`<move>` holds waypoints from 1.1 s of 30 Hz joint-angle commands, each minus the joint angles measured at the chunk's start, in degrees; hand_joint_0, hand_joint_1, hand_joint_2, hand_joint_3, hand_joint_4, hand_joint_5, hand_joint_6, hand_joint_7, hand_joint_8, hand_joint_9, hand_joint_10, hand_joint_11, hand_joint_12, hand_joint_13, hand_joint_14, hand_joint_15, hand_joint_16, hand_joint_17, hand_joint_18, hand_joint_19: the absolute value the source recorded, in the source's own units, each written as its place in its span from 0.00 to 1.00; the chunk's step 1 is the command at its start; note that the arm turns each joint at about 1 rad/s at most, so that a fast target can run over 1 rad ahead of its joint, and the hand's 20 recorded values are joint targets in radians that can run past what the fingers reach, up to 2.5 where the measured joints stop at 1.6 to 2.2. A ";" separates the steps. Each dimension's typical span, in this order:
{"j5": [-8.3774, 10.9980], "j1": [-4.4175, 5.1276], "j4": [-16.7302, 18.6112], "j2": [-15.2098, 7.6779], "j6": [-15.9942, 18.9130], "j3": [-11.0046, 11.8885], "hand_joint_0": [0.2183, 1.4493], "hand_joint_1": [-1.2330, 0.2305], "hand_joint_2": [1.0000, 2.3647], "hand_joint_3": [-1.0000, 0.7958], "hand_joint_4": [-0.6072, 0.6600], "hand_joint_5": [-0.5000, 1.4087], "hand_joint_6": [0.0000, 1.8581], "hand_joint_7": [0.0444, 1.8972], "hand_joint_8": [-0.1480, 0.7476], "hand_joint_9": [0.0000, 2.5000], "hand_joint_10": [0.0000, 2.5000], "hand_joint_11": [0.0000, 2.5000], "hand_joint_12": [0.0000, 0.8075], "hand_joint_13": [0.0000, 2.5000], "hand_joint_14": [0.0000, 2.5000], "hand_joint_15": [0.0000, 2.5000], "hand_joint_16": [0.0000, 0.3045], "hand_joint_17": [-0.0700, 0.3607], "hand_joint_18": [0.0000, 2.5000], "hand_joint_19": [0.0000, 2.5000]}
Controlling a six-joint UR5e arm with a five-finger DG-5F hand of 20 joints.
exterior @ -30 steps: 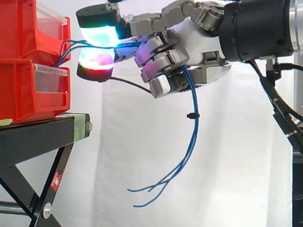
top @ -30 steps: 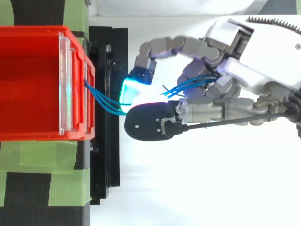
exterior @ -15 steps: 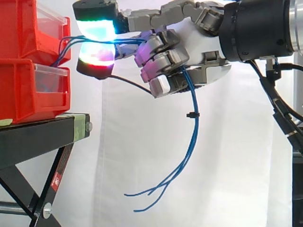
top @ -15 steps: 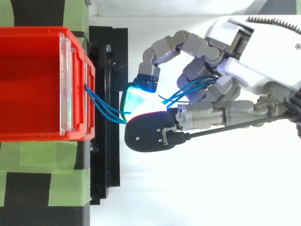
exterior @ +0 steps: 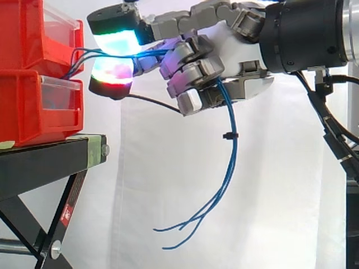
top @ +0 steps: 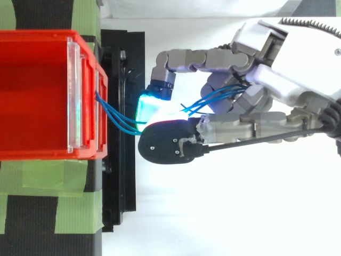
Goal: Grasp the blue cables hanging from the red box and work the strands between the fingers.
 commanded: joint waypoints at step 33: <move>0.00 -0.04 0.00 0.00 -0.01 0.00 0.70 0.33 0.01 0.35 0.58 0.35 0.29 0.62 0.79 0.75 1.00 1.00 0.86 0.84 1.00 0.73 0.84 0.61 1.00 0.31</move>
